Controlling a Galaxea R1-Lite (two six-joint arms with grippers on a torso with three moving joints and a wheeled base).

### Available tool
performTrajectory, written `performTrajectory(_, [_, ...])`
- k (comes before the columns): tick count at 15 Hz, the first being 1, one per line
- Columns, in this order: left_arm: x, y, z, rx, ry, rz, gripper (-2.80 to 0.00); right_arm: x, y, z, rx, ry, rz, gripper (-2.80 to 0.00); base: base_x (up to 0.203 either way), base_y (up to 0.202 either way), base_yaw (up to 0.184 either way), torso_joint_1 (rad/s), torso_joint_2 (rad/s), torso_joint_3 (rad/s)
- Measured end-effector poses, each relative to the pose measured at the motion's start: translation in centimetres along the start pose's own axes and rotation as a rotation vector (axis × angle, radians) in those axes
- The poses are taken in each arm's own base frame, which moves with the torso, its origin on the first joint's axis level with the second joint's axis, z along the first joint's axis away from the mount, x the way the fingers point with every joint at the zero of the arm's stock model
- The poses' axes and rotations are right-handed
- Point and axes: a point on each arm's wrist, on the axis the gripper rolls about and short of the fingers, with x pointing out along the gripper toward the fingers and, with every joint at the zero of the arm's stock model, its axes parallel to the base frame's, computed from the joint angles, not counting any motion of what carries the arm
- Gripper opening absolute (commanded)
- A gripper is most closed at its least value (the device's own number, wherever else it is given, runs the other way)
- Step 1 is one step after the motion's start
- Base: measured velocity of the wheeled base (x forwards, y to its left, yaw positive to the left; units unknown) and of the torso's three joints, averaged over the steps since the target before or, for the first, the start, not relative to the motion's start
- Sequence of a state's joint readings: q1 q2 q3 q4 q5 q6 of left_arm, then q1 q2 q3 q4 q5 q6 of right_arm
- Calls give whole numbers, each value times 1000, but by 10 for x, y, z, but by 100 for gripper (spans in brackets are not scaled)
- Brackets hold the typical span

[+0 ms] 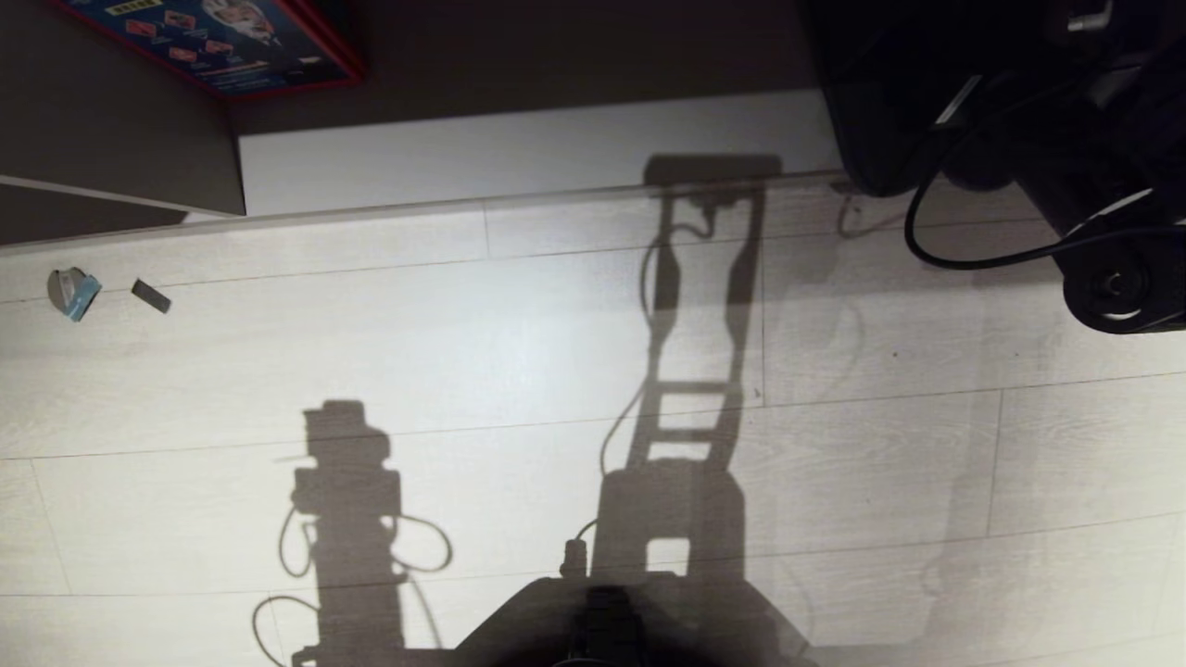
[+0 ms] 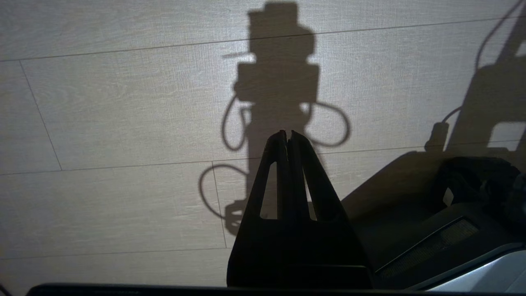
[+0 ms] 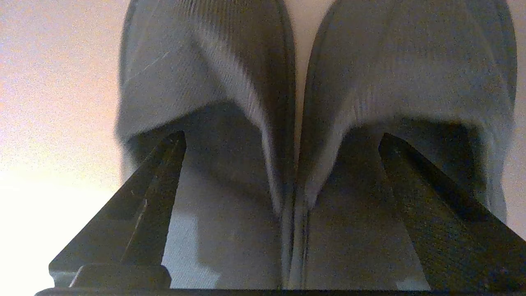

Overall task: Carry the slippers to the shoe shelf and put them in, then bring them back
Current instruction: Pick up the slippers in the shoe cabinet

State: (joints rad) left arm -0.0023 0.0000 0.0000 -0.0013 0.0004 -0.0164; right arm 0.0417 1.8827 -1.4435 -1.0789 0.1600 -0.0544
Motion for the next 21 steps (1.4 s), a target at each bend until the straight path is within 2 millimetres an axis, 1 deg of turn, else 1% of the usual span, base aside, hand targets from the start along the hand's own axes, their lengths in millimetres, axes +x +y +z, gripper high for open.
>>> performTrajectory(3, [0, 0, 0, 0, 0, 0, -280, 12, 3, -6, -14, -30, 17, 0, 0, 0, 0, 0, 0, 0])
performTrajectory(4, [0, 0, 0, 0, 0, 0, -280, 16, 3, -9, -14, -35, 18, -280, 0, 0, 0, 0, 0, 0])
performTrajectory(6, [0, 0, 0, 0, 0, 0, -280, 22, 2, -14, -15, -46, 19, -280, 0, 0, 0, 0, 0, 0])
performTrajectory(9, [0, 0, 0, 0, 0, 0, -280, 30, 1, -15, -17, -75, 17, -280, 0, 0, 0, 0, 0, 0])
performTrajectory(12, [0, 0, 0, 0, 0, 0, -280, 32, 2, -15, -12, -82, 27, -280, 0, 0, 0, 0, 0, 0])
performTrajectory(15, [0, 0, 0, 0, 0, 0, -280, 31, 4, -13, -7, -75, 32, -280, 0, 0, 0, 0, 0, 0])
performTrajectory(18, [0, 0, 0, 0, 0, 0, -280, 19, 7, -7, 7, -8, 38, -280, 0, 0, 0, 0, 0, 0])
performTrajectory(19, [0, 0, 0, 0, 0, 0, -280, 10, 9, -7, 14, 34, 43, -280, 0, 0, 0, 0, 0, 0])
performTrajectory(21, [0, 0, 0, 0, 0, 0, -280, -15, 13, -8, 38, 141, 51, -280, 0, 0, 0, 0, 0, 0])
